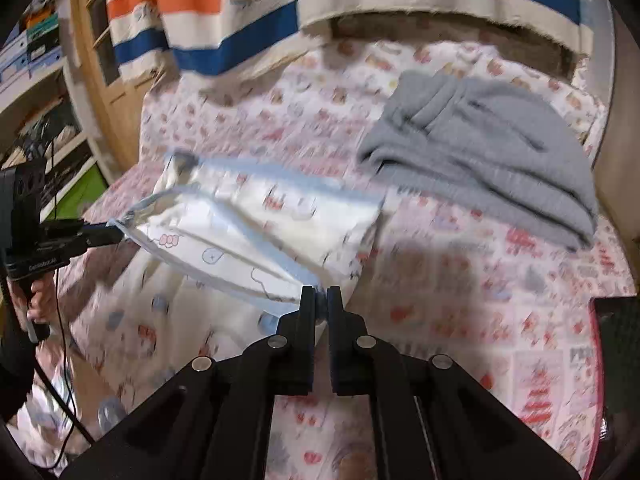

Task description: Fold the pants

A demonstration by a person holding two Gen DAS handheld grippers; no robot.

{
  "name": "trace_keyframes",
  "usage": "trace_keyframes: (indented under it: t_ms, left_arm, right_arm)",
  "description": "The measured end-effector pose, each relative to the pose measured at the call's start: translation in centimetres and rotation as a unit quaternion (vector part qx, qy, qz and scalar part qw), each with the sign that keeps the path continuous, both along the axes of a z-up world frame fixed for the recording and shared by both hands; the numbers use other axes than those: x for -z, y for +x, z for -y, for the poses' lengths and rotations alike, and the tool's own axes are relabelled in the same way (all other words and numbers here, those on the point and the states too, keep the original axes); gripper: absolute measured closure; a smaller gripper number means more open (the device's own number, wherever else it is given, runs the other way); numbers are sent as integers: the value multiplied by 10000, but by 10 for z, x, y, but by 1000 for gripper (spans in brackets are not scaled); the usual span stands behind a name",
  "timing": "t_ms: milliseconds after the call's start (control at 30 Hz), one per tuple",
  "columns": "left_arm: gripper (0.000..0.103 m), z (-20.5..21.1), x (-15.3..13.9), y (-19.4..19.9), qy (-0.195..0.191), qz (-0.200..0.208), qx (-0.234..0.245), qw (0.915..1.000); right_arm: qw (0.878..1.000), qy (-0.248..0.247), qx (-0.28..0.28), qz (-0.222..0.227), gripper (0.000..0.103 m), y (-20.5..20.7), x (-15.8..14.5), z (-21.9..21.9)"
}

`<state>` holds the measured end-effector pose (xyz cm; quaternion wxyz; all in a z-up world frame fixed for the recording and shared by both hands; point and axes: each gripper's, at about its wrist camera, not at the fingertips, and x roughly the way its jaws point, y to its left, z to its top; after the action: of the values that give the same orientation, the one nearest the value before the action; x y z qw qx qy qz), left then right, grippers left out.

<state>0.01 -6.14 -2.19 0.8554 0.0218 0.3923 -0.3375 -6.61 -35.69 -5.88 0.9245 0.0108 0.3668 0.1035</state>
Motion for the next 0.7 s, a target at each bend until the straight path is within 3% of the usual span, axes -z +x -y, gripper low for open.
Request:
trace_keyframes:
  t_ms: [33, 167, 300, 367, 433, 533, 633, 700]
  left_arm:
    - [95, -2, 3, -2, 16, -55, -10, 10000]
    - [72, -10, 4, -5, -29, -36, -180, 9998]
    - [56, -7, -10, -3, -229, 185, -315, 9991]
    - [48, -2, -17, 0, -243, 333, -445, 9982]
    - [45, 0, -20, 4, -168, 515, -640, 9965]
    - [43, 9, -17, 13, 372, 641, -906, 9931]
    - [43, 18, -5, 19, 665, 451, -745, 9940]
    - [43, 23, 1, 18, 769, 399, -631, 9942]
  right_arm:
    - [10000, -15, 50, -1, 98, -3, 3, 0]
    - [9993, 206, 305, 81, 97, -8, 4, 10]
    - [9977, 396, 493, 227, 74, -5, -2, 16]
    - [9977, 385, 499, 246, 72, -3, -3, 14]
    - [9987, 246, 405, 206, 71, -3, -3, 7]
    - [9994, -197, 267, 99, 69, -2, 3, -7]
    - [9963, -698, 499, -58, 69, 5, 11, -12]
    - [9970, -571, 517, -77, 69, 7, 12, -9]
